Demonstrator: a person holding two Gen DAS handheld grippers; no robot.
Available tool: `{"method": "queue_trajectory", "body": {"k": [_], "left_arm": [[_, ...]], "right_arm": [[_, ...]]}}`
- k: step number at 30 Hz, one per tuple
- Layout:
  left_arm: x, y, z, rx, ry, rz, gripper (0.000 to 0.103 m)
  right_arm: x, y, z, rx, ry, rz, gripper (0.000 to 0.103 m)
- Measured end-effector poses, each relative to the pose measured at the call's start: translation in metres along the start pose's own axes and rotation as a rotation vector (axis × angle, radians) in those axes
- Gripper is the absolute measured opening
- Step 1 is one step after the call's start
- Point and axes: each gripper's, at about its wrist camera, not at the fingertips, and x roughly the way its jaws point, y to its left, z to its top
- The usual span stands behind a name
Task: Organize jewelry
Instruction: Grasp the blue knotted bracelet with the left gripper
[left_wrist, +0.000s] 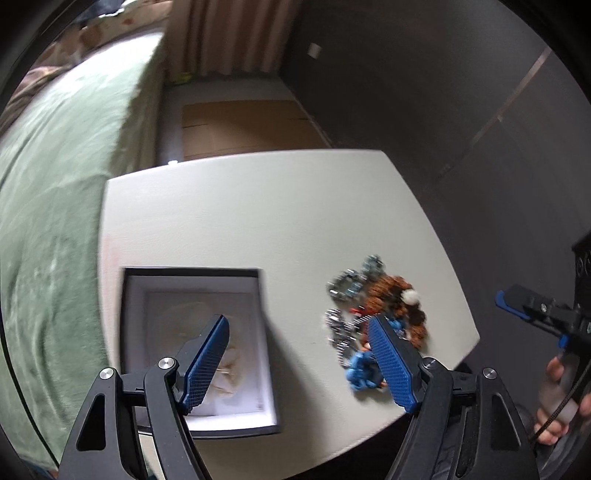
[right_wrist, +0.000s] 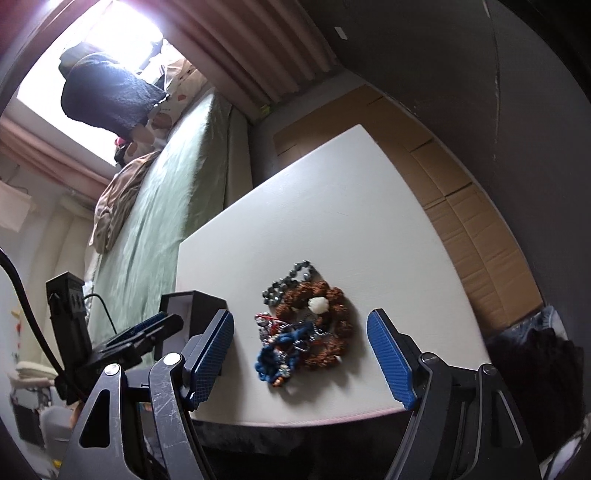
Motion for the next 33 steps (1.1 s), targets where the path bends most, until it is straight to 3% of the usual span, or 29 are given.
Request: {"method": "queue_trajectory", "body": {"k": [5, 13, 17, 20, 22, 25, 33], "left_arm": [[0.013, -0.029, -0.006, 0.085, 0.021, -0.017, 0.078], [0.044, -0.057, -0.015, 0.153, 0.090, -0.012, 0.053], [0.062, -0.066, -0.020, 0.189, 0.135, 0.020, 0.050], [0.077, -0.069, -0.025, 0.201, 0.181, 0.031, 0.039], [0.084, -0.069, -0.027, 0.214, 0.194, 0.045, 0.026], [0.083, -0.067, -0.026, 0.212, 0.190, 0.026, 0.011], [0.043, -0.057, -0.018, 0.184, 0.095, -0.077, 0.009]], "right_arm": [[-0.003, -0.020, -0.002, 0.043, 0.016, 0.000, 0.075], [-0.008, -0.046, -0.005, 0.116, 0.024, -0.063, 0.075], [-0.007, -0.052, -0.005, 0.118, 0.037, -0.053, 0.075], [-0.004, -0.054, -0.005, 0.117, 0.048, -0.029, 0.075], [-0.001, -0.055, -0.006, 0.118, 0.061, -0.026, 0.075], [0.003, -0.054, -0.006, 0.114, 0.073, -0.028, 0.075], [0.012, -0.042, -0.005, 0.091, 0.083, -0.022, 0.075]]}}
